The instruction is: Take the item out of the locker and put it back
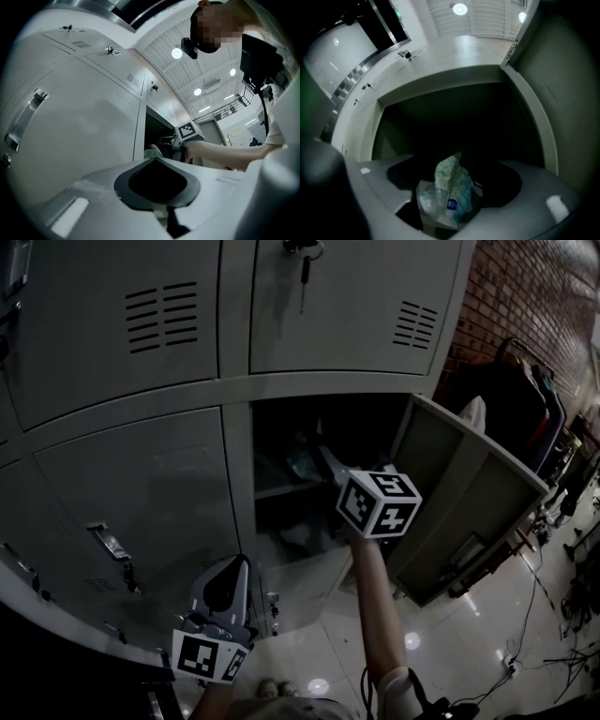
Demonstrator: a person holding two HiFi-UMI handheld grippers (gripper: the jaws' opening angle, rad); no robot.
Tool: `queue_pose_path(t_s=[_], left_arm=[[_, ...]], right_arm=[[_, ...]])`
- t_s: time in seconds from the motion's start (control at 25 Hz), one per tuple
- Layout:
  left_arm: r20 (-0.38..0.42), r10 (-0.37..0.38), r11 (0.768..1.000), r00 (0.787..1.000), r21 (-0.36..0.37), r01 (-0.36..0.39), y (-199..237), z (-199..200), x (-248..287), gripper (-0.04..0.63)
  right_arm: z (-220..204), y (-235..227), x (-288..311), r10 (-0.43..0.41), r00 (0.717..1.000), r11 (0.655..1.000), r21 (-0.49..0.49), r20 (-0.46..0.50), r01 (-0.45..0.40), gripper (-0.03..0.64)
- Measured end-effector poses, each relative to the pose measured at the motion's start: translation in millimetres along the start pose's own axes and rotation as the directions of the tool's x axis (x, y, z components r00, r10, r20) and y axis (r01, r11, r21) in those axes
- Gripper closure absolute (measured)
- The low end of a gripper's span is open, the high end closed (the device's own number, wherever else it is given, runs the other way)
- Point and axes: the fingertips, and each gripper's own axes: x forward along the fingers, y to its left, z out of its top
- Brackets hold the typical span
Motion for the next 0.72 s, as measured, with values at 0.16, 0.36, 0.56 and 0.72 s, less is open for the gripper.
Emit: queue_pose_path(t_s=[0.16, 0.36, 0.56, 0.72], left_arm=[[0.000, -0.008, 1.000, 1.000, 0.011, 0.008, -2.3, 0.8, -1.5, 0.590], [0.005, 0.000, 1.000, 1.000, -0.013, 0.000, -3.7, 3.8, -6.2, 0.590], [-0.011, -0.023, 1.000, 1.000, -0.004, 0.023, -11.7, -5.0, -16.3, 0.590], [-0.026, -0.033, 0.999, 0.999, -0.012, 0.032, -15.8, -12.7, -22.3, 0.590]], right_arm=[[21.1, 25.2, -43.9, 0.059, 0.993, 0.995, 0.072, 0.103, -0.067, 0.270], [19.3, 64.6, -129.4, 0.095, 0.968, 0.982, 0.138, 0.234, -0.130, 0.347], [-41.9, 88.4, -189.6, 0.077, 0.977, 0.995, 0.041, 0.201, -0.087, 0.455], [-90.5, 91.5, -209.7, 0.056, 0.979, 0.981, 0.169, 0.197, -0.091, 0.614]])
